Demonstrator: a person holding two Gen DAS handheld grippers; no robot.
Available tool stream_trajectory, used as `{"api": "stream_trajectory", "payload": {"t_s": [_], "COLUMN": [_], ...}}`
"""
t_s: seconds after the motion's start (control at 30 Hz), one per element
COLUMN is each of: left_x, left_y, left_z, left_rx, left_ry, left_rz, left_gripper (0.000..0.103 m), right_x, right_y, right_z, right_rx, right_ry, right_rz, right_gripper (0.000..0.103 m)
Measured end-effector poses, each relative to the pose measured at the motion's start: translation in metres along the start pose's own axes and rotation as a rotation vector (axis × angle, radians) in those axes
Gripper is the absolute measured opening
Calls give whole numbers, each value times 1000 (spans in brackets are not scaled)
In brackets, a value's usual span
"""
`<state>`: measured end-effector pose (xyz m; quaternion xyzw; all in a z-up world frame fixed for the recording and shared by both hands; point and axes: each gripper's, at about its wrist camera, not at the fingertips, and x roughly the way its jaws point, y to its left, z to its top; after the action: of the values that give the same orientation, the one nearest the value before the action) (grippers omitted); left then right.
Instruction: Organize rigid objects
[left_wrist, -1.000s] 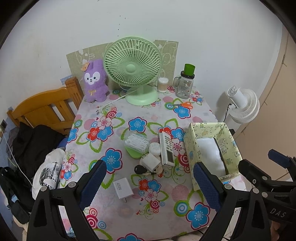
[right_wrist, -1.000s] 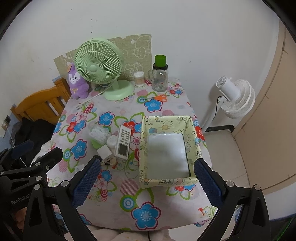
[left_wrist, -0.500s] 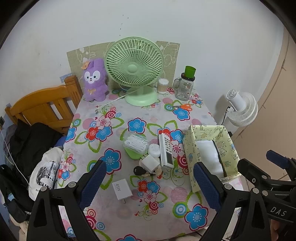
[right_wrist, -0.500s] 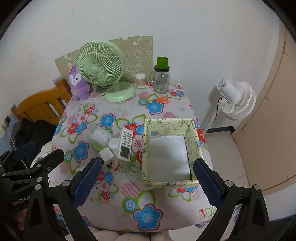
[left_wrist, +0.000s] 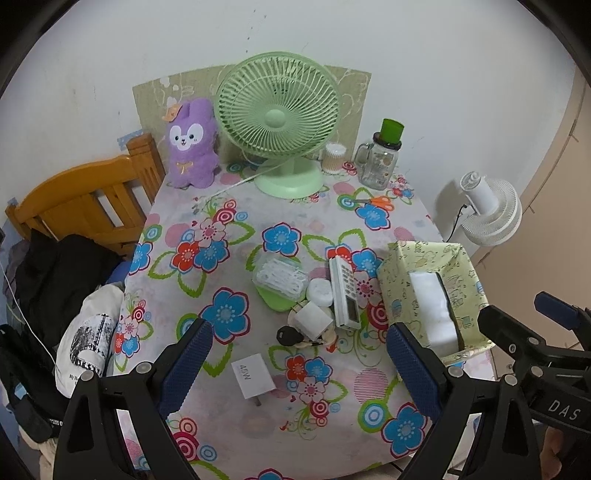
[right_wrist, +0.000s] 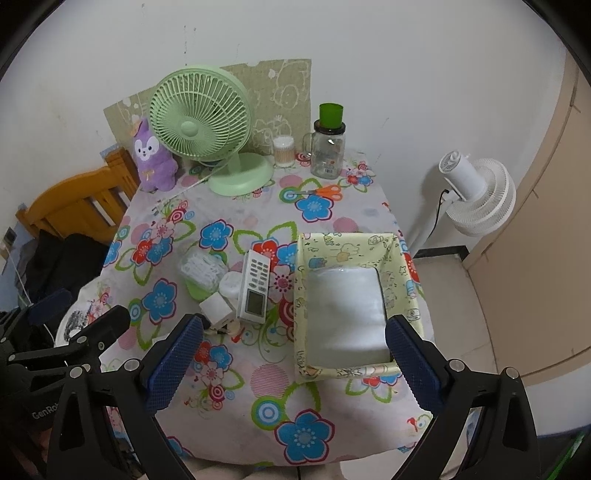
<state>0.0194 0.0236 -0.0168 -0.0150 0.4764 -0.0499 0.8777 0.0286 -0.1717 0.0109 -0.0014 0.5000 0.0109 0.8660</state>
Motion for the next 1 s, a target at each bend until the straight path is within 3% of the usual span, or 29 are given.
{"api": "stream_trajectory", "payload": {"t_s": [0.6,1.0], "left_x": [67,118], "left_y": [54,72], "left_z": [-5,-37], "left_rx": [-44,-44], "left_ry": [164,306], "left_rz": [-12,-7], "left_gripper": [96,96], "right_x": [63,117], "right_y": [43,63], "right_z": [9,-3], "right_rx": [8,-3], "right_ry": [60,136], "right_rz": [-5,-7], "right_gripper": [99,96]}}
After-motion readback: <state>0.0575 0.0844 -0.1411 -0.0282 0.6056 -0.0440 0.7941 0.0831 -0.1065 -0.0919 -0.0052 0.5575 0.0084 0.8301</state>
